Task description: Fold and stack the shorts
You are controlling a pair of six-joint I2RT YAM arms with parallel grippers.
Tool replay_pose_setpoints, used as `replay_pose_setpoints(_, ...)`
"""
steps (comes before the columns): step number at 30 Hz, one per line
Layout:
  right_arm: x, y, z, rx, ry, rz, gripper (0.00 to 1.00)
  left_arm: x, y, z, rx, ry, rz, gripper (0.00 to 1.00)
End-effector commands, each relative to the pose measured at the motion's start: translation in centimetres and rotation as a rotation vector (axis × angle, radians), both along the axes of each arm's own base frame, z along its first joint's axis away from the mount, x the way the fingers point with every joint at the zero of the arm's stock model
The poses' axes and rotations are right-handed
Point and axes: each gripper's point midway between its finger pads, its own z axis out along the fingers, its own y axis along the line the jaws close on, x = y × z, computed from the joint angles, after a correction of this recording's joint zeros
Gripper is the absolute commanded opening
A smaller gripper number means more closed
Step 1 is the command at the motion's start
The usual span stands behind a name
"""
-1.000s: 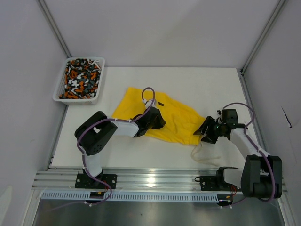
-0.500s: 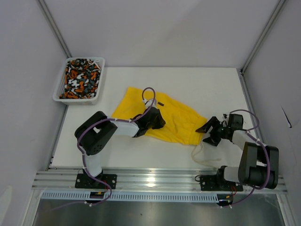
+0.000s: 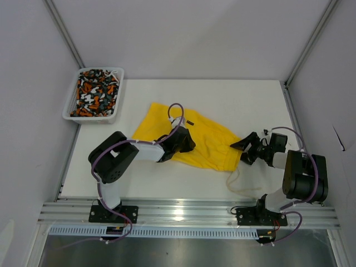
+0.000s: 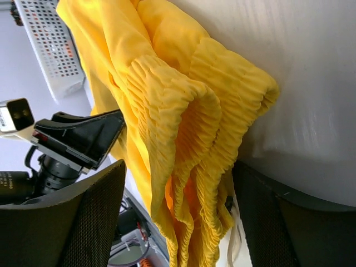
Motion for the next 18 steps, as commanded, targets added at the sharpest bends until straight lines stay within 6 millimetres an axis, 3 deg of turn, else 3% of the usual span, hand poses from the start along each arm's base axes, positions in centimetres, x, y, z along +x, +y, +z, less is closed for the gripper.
replay_pose_setpoints(1, 0.4, -0.3, -1.2, -0.007, -0.012, -0.032, 0.78, 1.2, -0.8, 2.6, -0.023, -0.067, -0.004, 0.28)
replay_pose_setpoints(7, 0.9, 0.3, -0.9, -0.013, -0.025, -0.013, 0.63, 1.1, -0.8, 2.5, -0.023, -0.065, -0.007, 0.28)
replay_pose_setpoints(10, 1.1, 0.6, -0.7, -0.017, -0.026, -0.003, 0.45, 1.1, -0.8, 2.5, -0.022, -0.066, -0.006, 0.28)
replay_pose_setpoints(11, 1.4, 0.6, -0.5, -0.021, -0.031, -0.003, 0.34, 1.1, -0.8, 2.5, -0.023, -0.065, -0.007, 0.28)
replay_pose_setpoints(13, 1.4, 0.5, -0.4, -0.025, -0.021, 0.005, 0.24, 1.1, -0.8, 2.4, -0.024, -0.066, -0.009, 0.28)
replay_pose_setpoints(15, 2.1, 0.2, 0.3, -0.045, -0.034, 0.004, 0.01, 0.9, -0.9, 2.4, -0.032, -0.063, -0.013, 0.28)
replay_pose_setpoints(17, 1.5, -0.2, 0.0, -0.099, 0.019, 0.024, 0.0, 0.6, -0.9, 2.1, -0.037, -0.057, -0.016, 0.28)
replay_pose_setpoints(18, 2.7, -1.0, 0.7, -0.16, 0.019, 0.021, 0.0, 0.5, -1.1, 2.3, -0.047, -0.062, -0.015, 0.28)
